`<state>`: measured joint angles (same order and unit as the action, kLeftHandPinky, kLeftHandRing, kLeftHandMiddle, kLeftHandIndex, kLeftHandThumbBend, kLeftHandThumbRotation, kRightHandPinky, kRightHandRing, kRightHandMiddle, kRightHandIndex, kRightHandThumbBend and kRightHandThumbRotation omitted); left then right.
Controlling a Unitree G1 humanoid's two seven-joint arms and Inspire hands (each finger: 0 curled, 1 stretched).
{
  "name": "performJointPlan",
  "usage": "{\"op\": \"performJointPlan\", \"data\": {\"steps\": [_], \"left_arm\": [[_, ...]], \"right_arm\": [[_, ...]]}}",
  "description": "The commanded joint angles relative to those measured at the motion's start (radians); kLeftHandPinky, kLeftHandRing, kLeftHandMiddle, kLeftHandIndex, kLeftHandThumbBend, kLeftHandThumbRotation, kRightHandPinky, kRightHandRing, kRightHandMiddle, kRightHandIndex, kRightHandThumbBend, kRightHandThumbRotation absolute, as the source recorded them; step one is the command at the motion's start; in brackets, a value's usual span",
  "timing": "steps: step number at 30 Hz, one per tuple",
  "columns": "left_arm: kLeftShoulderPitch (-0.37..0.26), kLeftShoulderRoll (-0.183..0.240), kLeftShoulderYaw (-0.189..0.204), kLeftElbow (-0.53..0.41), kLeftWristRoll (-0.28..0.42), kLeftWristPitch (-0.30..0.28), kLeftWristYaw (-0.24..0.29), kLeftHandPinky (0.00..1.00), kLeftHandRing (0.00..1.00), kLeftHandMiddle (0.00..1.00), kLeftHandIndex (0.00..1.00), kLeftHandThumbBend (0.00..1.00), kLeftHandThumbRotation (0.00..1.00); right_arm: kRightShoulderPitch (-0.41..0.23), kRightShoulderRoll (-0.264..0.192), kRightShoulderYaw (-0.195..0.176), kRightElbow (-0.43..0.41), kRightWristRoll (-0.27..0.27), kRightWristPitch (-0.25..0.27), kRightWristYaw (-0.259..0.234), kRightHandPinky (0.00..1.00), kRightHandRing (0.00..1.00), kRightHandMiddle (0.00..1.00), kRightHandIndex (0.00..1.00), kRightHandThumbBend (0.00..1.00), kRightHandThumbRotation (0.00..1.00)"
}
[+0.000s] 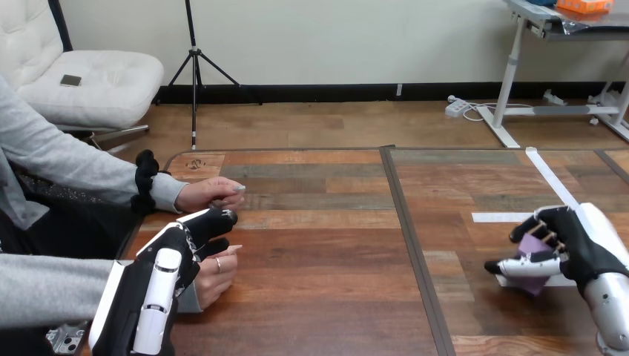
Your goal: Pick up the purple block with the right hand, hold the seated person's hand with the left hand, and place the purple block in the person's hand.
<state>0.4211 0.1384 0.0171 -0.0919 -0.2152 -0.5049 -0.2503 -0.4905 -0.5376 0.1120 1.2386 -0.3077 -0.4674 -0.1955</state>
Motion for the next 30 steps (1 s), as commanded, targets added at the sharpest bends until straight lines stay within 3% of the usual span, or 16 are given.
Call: {"op": "performJointPlan", "data": {"steps": [1,24,30], "left_arm": [[-0.042,-0.010,0.007,-0.042,0.009,-0.013,0.003,0.78,0.80,0.75,0.69,0.37,1.00],[-0.069,-0.007,0.021,0.004,0.009,-0.059,-0.001,0.69,0.75,0.72,0.65,0.24,0.96],[-0.071,0.006,0.032,0.004,0.055,-0.069,0.014,0.63,0.73,0.71,0.64,0.22,0.92]], "right_arm": [[-0.034,0.022,-0.043,-0.098,0.045,-0.065,-0.011,0.32,0.36,0.41,0.44,0.90,0.00],[0.081,0.063,-0.114,-0.331,0.155,-0.180,0.043,0.26,0.30,0.37,0.43,0.91,0.00],[0.111,0.079,-0.133,-0.396,0.182,-0.179,0.055,0.25,0.29,0.37,0.42,0.91,0.00]]}}
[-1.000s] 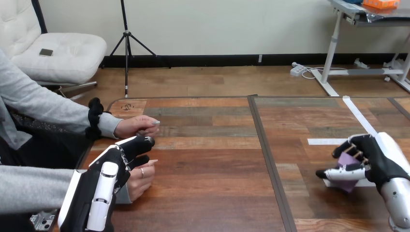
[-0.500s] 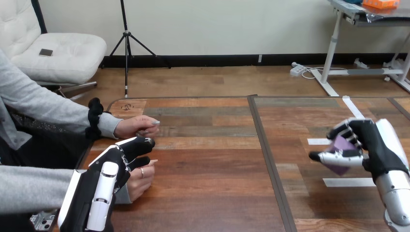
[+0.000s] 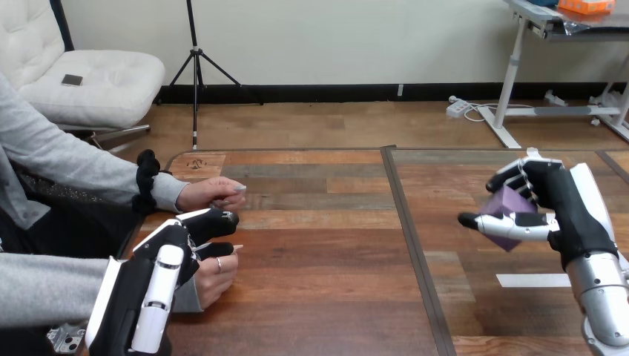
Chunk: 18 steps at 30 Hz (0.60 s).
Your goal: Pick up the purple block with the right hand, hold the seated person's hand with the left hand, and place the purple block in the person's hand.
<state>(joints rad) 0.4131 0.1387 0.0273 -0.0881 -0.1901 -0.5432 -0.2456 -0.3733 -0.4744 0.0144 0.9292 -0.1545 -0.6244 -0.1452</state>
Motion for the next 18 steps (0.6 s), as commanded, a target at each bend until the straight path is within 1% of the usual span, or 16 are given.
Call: {"op": "performJointPlan", "data": {"steps": [1,3,4,6,7,9,10,12,13,15,16,18], "left_arm": [[-0.065,0.010,0.027,0.006,0.049,-0.042,0.013,0.62,0.72,0.71,0.64,0.21,0.91],[-0.069,0.015,0.033,0.013,0.071,-0.056,0.018,0.60,0.71,0.70,0.64,0.19,0.90],[-0.074,0.018,0.038,0.023,0.083,-0.068,0.021,0.59,0.70,0.70,0.64,0.19,0.89],[-0.080,0.021,0.044,0.035,0.095,-0.082,0.025,0.57,0.68,0.68,0.63,0.20,0.86],[-0.084,0.025,0.050,0.041,0.114,-0.091,0.032,0.56,0.68,0.68,0.63,0.20,0.85],[-0.089,0.030,0.057,0.049,0.138,-0.101,0.040,0.55,0.67,0.68,0.63,0.22,0.84],[-0.094,0.033,0.062,0.057,0.148,-0.110,0.043,0.54,0.67,0.67,0.63,0.23,0.83],[-0.100,0.035,0.067,0.067,0.156,-0.121,0.047,0.53,0.66,0.67,0.62,0.25,0.80],[-0.105,0.039,0.069,0.073,0.156,-0.128,0.046,0.53,0.66,0.67,0.62,0.26,0.78],[-0.110,0.043,0.072,0.081,0.155,-0.135,0.044,0.51,0.65,0.66,0.62,0.28,0.74],[-0.111,0.044,0.076,0.080,0.163,-0.132,0.049,0.51,0.65,0.66,0.62,0.28,0.73],[-0.111,0.045,0.081,0.078,0.175,-0.130,0.056,0.51,0.64,0.66,0.62,0.30,0.71]], "right_arm": [[-0.001,0.019,-0.040,-0.096,0.035,-0.027,0.008,0.25,0.28,0.37,0.42,0.91,0.00],[0.006,0.024,-0.045,-0.107,0.041,-0.030,0.012,0.25,0.28,0.37,0.42,0.91,0.00],[0.011,0.032,-0.052,-0.117,0.055,-0.029,0.017,0.25,0.28,0.37,0.42,0.91,0.00],[0.018,0.041,-0.061,-0.130,0.071,-0.025,0.025,0.23,0.26,0.35,0.42,0.92,0.00],[0.023,0.052,-0.071,-0.141,0.098,-0.020,0.041,0.22,0.25,0.35,0.42,0.92,0.00],[0.030,0.064,-0.082,-0.155,0.129,-0.012,0.061,0.20,0.23,0.34,0.42,0.92,0.00],[0.036,0.076,-0.092,-0.167,0.163,-0.005,0.084,0.19,0.23,0.34,0.42,0.92,0.00],[0.043,0.089,-0.103,-0.183,0.201,0.005,0.111,0.21,0.25,0.35,0.42,0.91,0.00],[0.048,0.100,-0.112,-0.192,0.229,0.012,0.129,0.22,0.26,0.35,0.42,0.91,0.00],[0.053,0.111,-0.122,-0.204,0.257,0.021,0.147,0.26,0.30,0.37,0.42,0.90,0.00],[0.057,0.122,-0.132,-0.211,0.283,0.032,0.160,0.27,0.30,0.37,0.42,0.90,0.00],[0.062,0.134,-0.144,-0.222,0.311,0.046,0.175,0.28,0.31,0.38,0.42,0.91,0.00]]}}
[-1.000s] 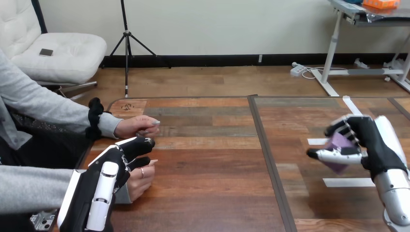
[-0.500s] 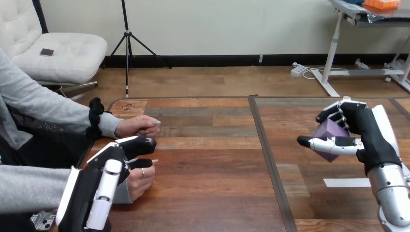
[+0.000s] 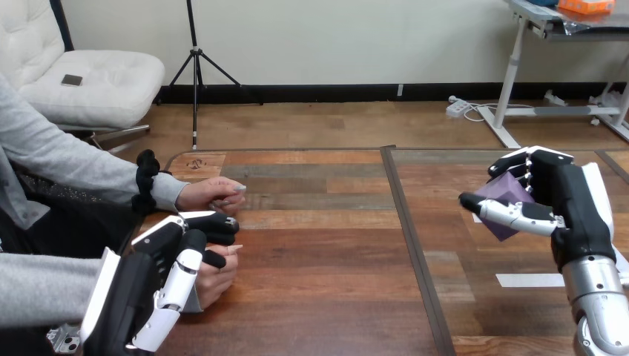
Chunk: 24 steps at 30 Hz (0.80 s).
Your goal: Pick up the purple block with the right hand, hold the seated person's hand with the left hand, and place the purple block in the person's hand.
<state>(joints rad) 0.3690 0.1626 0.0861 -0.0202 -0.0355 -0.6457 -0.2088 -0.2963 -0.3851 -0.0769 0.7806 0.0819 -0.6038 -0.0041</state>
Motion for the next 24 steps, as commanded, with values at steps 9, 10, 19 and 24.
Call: {"op": "performJointPlan", "data": {"steps": [9,10,19,24], "left_arm": [[-0.074,0.048,0.039,0.013,0.042,-0.025,0.020,0.50,0.64,0.67,0.62,0.37,0.67],[-0.072,0.056,0.043,0.005,0.054,-0.013,0.022,0.50,0.64,0.67,0.62,0.38,0.67],[-0.053,0.096,0.076,-0.052,0.141,0.078,0.037,0.53,0.67,0.70,0.67,0.45,0.65],[-0.051,0.116,0.091,-0.069,0.176,0.107,0.043,0.54,0.70,0.73,0.69,0.47,0.61]], "right_arm": [[0.004,0.104,-0.109,-0.117,0.208,0.111,0.112,0.32,0.34,0.39,0.42,0.94,0.00],[0.005,0.111,-0.117,-0.115,0.230,0.115,0.135,0.32,0.35,0.39,0.42,0.94,0.00],[0.012,0.165,-0.166,-0.123,0.324,0.168,0.207,0.33,0.37,0.42,0.42,0.90,0.00],[0.022,0.198,-0.193,-0.172,0.400,0.260,0.235,0.33,0.38,0.43,0.42,0.87,0.00]]}}
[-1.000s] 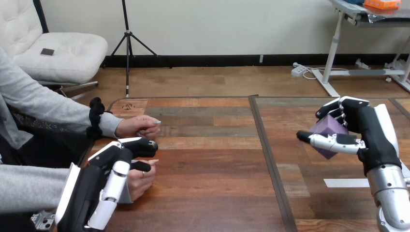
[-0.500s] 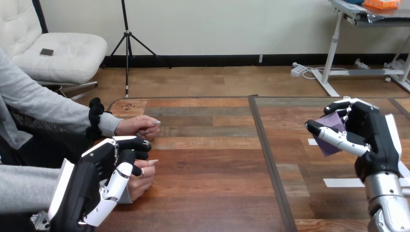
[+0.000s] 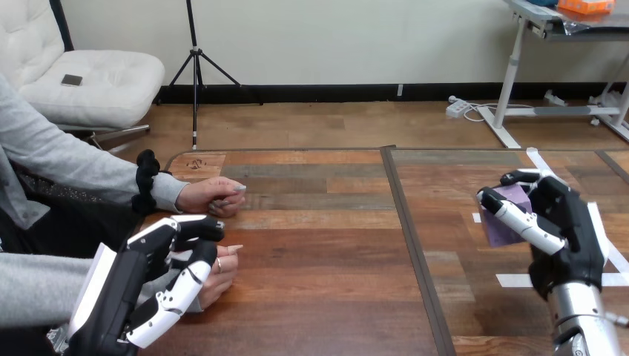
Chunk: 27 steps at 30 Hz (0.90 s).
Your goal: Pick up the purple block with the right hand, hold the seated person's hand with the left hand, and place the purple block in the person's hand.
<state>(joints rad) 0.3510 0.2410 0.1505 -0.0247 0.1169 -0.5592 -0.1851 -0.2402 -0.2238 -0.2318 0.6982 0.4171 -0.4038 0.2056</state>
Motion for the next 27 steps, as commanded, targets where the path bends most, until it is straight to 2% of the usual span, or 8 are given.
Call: {"op": "performJointPlan", "data": {"steps": [1,3,10,18,21,24,27], "left_arm": [[-0.031,0.041,0.032,-0.071,0.031,0.029,0.023,0.55,0.70,0.73,0.69,0.48,0.60],[-0.030,0.043,0.037,-0.078,0.039,0.039,0.027,0.55,0.71,0.74,0.70,0.49,0.57],[-0.037,0.055,0.058,-0.078,0.076,0.030,0.058,0.54,0.70,0.74,0.69,0.53,0.50],[-0.043,0.071,0.072,-0.079,0.100,0.029,0.078,0.56,0.72,0.75,0.71,0.58,0.44],[-0.045,0.087,0.082,-0.090,0.148,0.041,0.091,0.56,0.72,0.75,0.72,0.60,0.43],[-0.040,0.099,0.088,-0.113,0.188,0.071,0.097,0.55,0.71,0.75,0.73,0.67,0.44],[-0.034,0.109,0.090,-0.142,0.220,0.111,0.094,0.55,0.71,0.76,0.74,0.78,0.45]], "right_arm": [[-0.033,0.042,-0.047,-0.098,0.093,0.087,0.046,0.33,0.38,0.43,0.42,0.87,0.00],[-0.031,0.046,-0.056,-0.109,0.122,0.119,0.070,0.33,0.38,0.43,0.42,0.85,0.00],[-0.014,0.062,-0.074,-0.171,0.164,0.226,0.068,0.33,0.38,0.44,0.42,0.82,0.00],[-0.006,0.070,-0.083,-0.201,0.147,0.266,0.056,0.33,0.38,0.44,0.42,0.83,0.00],[-0.007,0.072,-0.088,-0.196,0.148,0.269,0.071,0.32,0.38,0.43,0.42,0.82,0.00],[-0.009,0.075,-0.093,-0.190,0.153,0.271,0.083,0.32,0.37,0.43,0.42,0.82,0.00],[-0.008,0.080,-0.096,-0.193,0.155,0.279,0.085,0.31,0.37,0.43,0.42,0.82,0.00]]}}
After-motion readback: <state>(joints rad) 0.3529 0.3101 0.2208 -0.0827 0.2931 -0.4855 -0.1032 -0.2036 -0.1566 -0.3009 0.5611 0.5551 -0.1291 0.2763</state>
